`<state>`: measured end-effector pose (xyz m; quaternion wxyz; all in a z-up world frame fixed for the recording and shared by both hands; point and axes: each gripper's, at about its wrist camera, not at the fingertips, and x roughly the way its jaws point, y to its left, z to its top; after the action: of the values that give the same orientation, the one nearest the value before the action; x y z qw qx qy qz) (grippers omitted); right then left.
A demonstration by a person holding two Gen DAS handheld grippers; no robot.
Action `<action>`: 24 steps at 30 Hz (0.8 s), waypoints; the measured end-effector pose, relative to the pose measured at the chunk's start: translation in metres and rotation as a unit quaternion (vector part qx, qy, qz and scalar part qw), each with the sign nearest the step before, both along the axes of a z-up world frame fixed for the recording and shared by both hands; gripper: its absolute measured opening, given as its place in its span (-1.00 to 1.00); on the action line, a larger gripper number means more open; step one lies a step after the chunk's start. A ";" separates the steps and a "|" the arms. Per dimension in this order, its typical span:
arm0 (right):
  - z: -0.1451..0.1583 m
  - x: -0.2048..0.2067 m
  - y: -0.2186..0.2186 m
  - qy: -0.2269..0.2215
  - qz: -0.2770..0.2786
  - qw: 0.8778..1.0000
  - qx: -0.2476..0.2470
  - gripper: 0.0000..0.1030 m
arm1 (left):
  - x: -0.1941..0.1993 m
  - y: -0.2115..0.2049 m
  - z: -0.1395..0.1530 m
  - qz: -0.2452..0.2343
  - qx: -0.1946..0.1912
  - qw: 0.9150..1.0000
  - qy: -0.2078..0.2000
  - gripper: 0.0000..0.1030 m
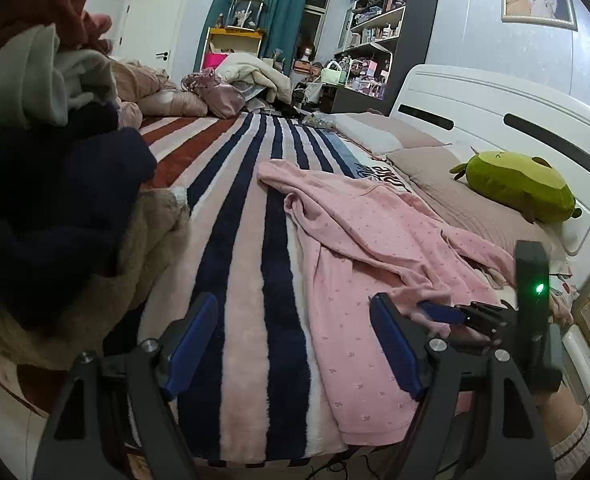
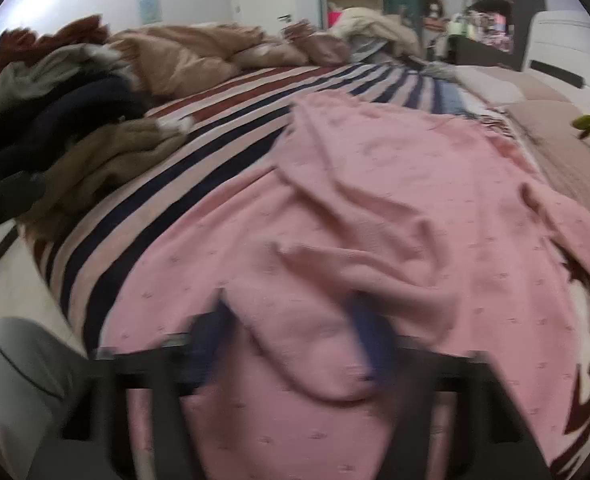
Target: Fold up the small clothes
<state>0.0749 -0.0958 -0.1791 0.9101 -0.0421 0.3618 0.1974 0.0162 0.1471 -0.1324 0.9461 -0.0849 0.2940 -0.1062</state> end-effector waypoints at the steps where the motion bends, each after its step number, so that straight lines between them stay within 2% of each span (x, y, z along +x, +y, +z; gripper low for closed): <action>1: 0.003 0.001 -0.008 0.002 -0.007 1.000 0.013 -0.85 | 0.002 -0.001 -0.001 -0.002 0.000 1.000 0.001 0.46; 4: 0.020 -0.006 -0.040 -0.021 -0.049 0.997 0.051 -0.89 | 0.008 -0.003 -0.003 -0.007 -0.004 1.000 0.004 0.46; 8: 0.043 -0.023 -0.089 -0.060 -0.101 0.991 0.057 -0.92 | 0.018 -0.012 -0.008 -0.023 -0.008 1.000 0.013 0.47; 11: 0.050 -0.028 -0.109 -0.058 -0.097 0.992 0.054 -0.84 | 0.026 -0.020 -0.012 -0.022 0.002 1.000 0.019 0.47; 12: 0.050 -0.025 -0.106 -0.047 -0.085 0.994 0.055 -0.63 | 0.027 -0.020 -0.012 -0.018 0.005 1.000 0.019 0.47; 13: 0.048 -0.023 -0.098 -0.033 -0.062 0.996 0.061 -0.07 | 0.028 -0.020 -0.012 -0.013 0.007 1.000 0.019 0.47; 15: 0.043 -0.023 -0.072 -0.022 -0.001 0.996 0.081 0.60 | 0.028 -0.018 -0.009 0.000 0.011 1.000 0.018 0.47; 18: 0.026 -0.014 -0.032 0.002 0.041 0.997 0.072 0.61 | 0.023 -0.014 -0.005 0.009 0.020 1.000 0.014 0.47; 20: 0.014 -0.006 -0.014 0.019 0.049 0.997 0.061 0.61 | 0.022 -0.011 -0.005 0.014 0.019 1.000 0.014 0.49; 22: 0.001 0.003 0.000 0.026 0.042 0.998 0.027 0.61 | 0.022 -0.008 -0.007 0.018 0.013 1.000 0.016 0.49; 23: -0.004 0.007 0.004 0.026 0.038 0.999 0.012 0.57 | 0.023 -0.007 -0.008 0.018 0.009 1.000 0.018 0.49; 24: -0.006 0.009 0.006 0.022 0.031 0.999 0.001 0.34 | 0.023 -0.007 -0.009 0.017 0.008 1.000 0.019 0.49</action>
<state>0.0835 -0.0903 -0.1850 0.8955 -0.0479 0.3799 0.2270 0.0395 0.1405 -0.1417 0.9427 -0.0846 0.3108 -0.0866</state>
